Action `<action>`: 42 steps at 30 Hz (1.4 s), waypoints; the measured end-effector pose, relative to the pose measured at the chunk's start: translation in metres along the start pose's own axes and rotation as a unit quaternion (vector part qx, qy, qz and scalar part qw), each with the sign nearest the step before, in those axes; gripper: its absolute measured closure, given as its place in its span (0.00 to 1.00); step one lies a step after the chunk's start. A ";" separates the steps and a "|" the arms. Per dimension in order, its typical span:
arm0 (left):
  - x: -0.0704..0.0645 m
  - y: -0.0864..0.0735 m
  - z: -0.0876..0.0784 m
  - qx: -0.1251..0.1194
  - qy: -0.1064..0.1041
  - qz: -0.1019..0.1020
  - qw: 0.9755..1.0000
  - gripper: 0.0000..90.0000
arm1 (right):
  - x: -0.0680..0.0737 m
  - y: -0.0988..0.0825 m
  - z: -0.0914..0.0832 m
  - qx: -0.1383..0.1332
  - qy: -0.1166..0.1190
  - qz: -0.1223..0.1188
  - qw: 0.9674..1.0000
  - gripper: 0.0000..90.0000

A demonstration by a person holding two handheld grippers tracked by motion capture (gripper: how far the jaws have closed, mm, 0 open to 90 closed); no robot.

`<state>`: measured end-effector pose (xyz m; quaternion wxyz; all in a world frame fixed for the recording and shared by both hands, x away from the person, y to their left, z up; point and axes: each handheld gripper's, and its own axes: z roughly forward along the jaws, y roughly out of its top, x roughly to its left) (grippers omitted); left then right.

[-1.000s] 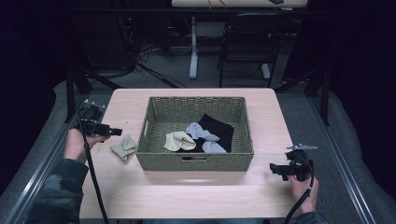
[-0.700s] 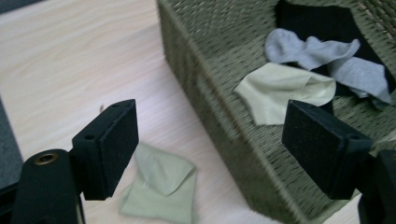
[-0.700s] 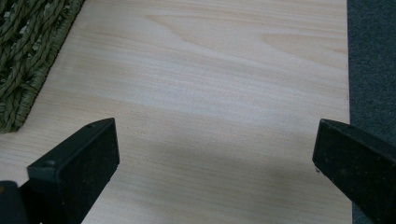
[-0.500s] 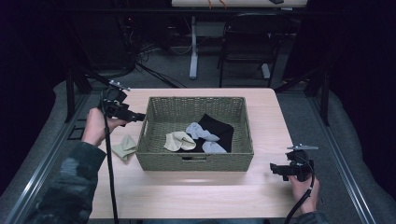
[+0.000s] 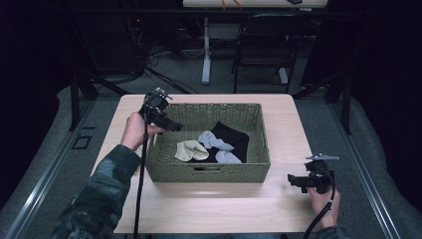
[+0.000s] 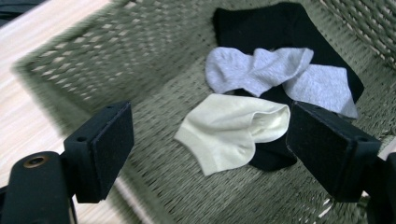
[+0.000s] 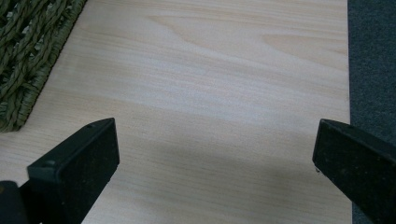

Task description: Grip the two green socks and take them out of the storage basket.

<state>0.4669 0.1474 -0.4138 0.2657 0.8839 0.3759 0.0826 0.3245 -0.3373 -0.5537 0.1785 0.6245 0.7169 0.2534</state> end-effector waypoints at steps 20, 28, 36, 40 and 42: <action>-0.025 0.008 0.084 0.106 -0.058 0.044 0.992 0.26 | -0.001 0.000 0.000 0.000 0.000 -0.001 1.000 0.00; -0.029 0.009 0.101 0.132 -0.073 0.053 0.987 0.42 | -0.002 0.000 -0.001 -0.001 0.001 -0.001 1.000 0.00; -0.032 0.006 0.118 0.172 -0.078 0.063 0.980 0.57 | -0.002 0.000 -0.001 0.000 0.004 0.000 1.000 0.00; -0.035 0.004 0.124 0.182 -0.062 0.069 0.979 0.66 | -0.002 0.000 -0.002 0.000 0.002 0.001 1.000 0.00; -0.037 0.004 0.126 0.184 -0.054 0.072 0.979 0.70 | -0.002 0.000 -0.001 0.000 0.004 -0.001 1.000 0.00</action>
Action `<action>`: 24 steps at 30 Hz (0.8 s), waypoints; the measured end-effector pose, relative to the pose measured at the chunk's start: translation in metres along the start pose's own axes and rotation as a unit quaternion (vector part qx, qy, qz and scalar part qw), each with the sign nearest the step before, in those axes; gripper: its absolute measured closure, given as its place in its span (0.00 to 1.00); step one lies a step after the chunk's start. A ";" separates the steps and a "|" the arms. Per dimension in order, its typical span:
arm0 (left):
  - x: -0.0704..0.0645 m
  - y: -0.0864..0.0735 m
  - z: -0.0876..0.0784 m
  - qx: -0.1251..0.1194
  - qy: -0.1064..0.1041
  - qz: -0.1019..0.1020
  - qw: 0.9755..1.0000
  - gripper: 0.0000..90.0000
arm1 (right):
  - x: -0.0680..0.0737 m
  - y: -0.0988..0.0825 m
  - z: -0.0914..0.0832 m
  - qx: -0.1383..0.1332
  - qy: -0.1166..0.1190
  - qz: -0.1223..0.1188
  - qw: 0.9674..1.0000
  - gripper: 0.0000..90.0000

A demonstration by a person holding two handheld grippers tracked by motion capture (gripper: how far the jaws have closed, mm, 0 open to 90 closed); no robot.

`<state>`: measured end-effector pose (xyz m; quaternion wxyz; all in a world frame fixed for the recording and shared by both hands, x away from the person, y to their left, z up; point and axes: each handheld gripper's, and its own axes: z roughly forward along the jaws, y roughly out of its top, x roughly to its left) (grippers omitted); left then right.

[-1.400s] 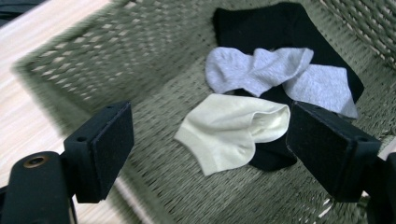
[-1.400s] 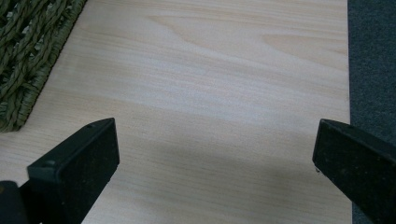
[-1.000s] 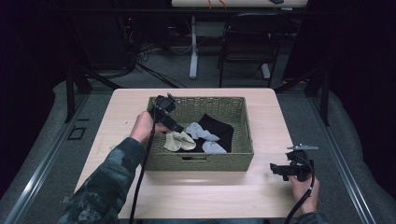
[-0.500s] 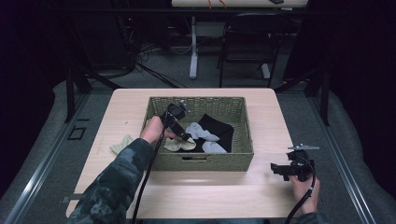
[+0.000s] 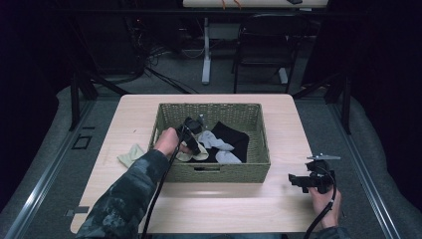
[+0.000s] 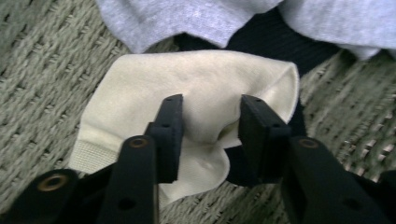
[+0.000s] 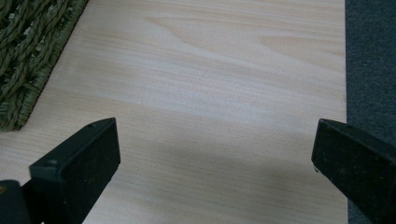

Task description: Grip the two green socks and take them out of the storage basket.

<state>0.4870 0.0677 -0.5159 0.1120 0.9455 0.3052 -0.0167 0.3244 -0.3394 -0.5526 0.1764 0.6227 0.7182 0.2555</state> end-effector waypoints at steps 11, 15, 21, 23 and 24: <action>-0.001 0.000 0.003 -0.005 0.016 0.001 1.000 0.95 | -0.001 0.000 0.000 0.001 0.001 0.002 1.000 0.00; -0.001 -0.002 -0.004 -0.022 0.023 -0.003 0.999 0.96 | -0.001 0.000 0.000 0.001 0.001 0.002 1.000 0.00; 0.002 -0.009 -0.024 -0.059 0.023 -0.010 0.998 0.96 | -0.001 0.000 0.000 0.000 0.000 0.001 1.000 0.00; 0.003 -0.011 -0.035 -0.075 0.022 -0.012 0.997 0.96 | 0.000 0.000 0.000 0.000 -0.001 0.001 1.000 0.00; 0.004 -0.013 -0.039 -0.082 0.021 -0.014 0.996 0.96 | 0.000 0.000 0.000 0.001 -0.001 0.001 1.000 0.00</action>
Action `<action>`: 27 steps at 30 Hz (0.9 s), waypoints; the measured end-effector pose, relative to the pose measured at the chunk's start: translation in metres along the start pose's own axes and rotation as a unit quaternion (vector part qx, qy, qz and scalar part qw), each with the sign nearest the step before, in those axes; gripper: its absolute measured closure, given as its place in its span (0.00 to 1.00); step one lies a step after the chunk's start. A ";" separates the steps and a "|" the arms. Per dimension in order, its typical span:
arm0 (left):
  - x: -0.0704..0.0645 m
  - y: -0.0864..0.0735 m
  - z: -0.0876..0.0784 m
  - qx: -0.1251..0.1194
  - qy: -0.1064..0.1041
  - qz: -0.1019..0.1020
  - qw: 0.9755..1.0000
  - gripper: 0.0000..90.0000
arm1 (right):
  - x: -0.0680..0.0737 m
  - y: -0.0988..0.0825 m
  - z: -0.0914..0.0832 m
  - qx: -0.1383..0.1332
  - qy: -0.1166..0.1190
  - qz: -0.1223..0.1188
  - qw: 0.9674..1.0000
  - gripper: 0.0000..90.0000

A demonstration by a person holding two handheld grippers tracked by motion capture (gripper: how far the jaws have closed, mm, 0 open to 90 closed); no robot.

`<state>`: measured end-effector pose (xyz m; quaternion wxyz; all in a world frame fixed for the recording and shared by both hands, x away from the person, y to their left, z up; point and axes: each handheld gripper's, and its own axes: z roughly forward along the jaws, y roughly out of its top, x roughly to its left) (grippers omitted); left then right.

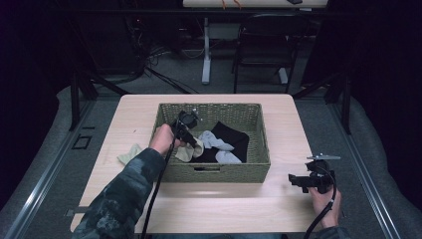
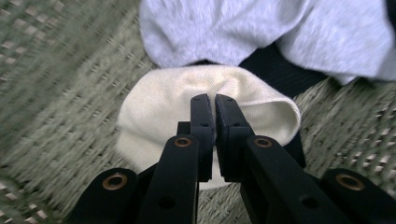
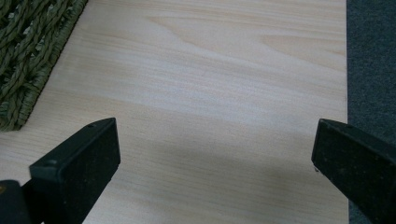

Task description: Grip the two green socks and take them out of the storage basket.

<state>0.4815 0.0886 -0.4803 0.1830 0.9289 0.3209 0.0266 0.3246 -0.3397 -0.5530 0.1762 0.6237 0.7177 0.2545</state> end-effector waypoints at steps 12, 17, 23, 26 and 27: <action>0.003 -0.001 -0.050 -0.069 0.011 -0.004 0.998 0.97 | 0.000 0.000 0.000 0.000 0.001 0.000 1.000 0.00; 0.004 0.000 -0.069 -0.087 0.017 -0.004 0.996 0.96 | 0.000 0.000 0.001 0.001 0.002 0.000 1.000 0.00; 0.005 0.001 -0.087 -0.102 0.025 -0.007 0.994 0.96 | 0.001 -0.001 0.000 0.003 0.004 0.000 1.000 0.00; 0.005 0.001 -0.095 -0.109 0.029 -0.006 0.994 0.96 | 0.001 0.000 0.001 0.006 0.000 -0.004 1.000 0.00; 0.005 0.001 -0.098 -0.111 0.029 -0.006 0.993 0.96 | 0.001 0.000 0.001 0.007 0.003 -0.002 1.000 0.00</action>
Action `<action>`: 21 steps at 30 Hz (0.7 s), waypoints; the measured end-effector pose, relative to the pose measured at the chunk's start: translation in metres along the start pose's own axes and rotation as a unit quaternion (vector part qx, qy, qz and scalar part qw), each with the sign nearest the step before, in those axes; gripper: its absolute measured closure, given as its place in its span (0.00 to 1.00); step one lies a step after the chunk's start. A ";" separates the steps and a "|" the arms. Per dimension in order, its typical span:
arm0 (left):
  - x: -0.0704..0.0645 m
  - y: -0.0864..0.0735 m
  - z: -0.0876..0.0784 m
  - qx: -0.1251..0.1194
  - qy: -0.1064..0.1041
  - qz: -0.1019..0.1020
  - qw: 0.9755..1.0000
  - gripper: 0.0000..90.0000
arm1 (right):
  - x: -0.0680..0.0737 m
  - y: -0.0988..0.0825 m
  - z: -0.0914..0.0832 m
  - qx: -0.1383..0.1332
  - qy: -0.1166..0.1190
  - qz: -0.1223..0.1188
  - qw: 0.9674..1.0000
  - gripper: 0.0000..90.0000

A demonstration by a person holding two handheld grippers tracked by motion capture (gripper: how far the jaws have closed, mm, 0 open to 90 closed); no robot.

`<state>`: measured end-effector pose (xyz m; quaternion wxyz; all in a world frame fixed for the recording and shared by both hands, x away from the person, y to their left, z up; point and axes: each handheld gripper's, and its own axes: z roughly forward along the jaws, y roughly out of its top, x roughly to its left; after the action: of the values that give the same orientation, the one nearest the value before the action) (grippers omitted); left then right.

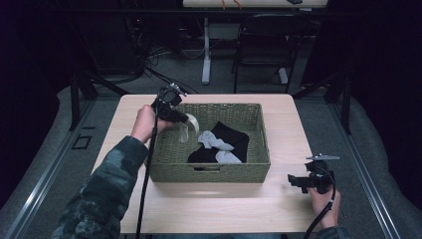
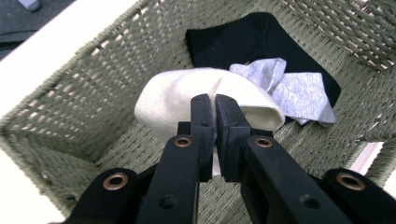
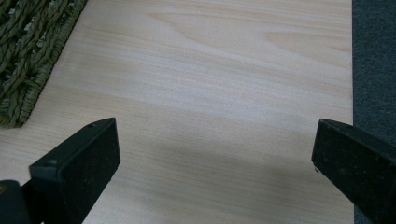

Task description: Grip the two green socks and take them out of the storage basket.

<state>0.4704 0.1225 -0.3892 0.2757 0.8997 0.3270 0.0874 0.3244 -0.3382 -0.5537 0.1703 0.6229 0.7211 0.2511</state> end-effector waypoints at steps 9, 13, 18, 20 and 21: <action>0.011 0.005 -0.030 -0.019 0.018 -0.006 1.000 0.96 | 0.001 0.000 0.001 0.002 0.000 -0.003 1.000 0.00; 0.016 0.004 -0.046 -0.030 0.030 -0.011 0.999 0.96 | 0.001 0.000 0.001 0.002 0.000 -0.004 1.000 0.00; 0.024 0.000 -0.063 -0.041 0.040 -0.020 0.998 0.96 | 0.002 0.000 0.002 0.001 -0.003 -0.003 1.000 0.00; 0.029 -0.003 -0.071 -0.044 0.045 -0.027 0.998 0.96 | 0.002 0.000 0.002 0.001 -0.002 -0.004 1.000 0.00; 0.031 -0.005 -0.074 -0.043 0.049 -0.029 0.997 0.96 | 0.001 0.000 0.002 0.001 -0.002 -0.004 1.000 0.00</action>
<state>0.4666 0.1785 -0.3311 0.3008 0.8716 0.3620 0.1371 0.3252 -0.3366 -0.5549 0.1717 0.6207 0.7235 0.2486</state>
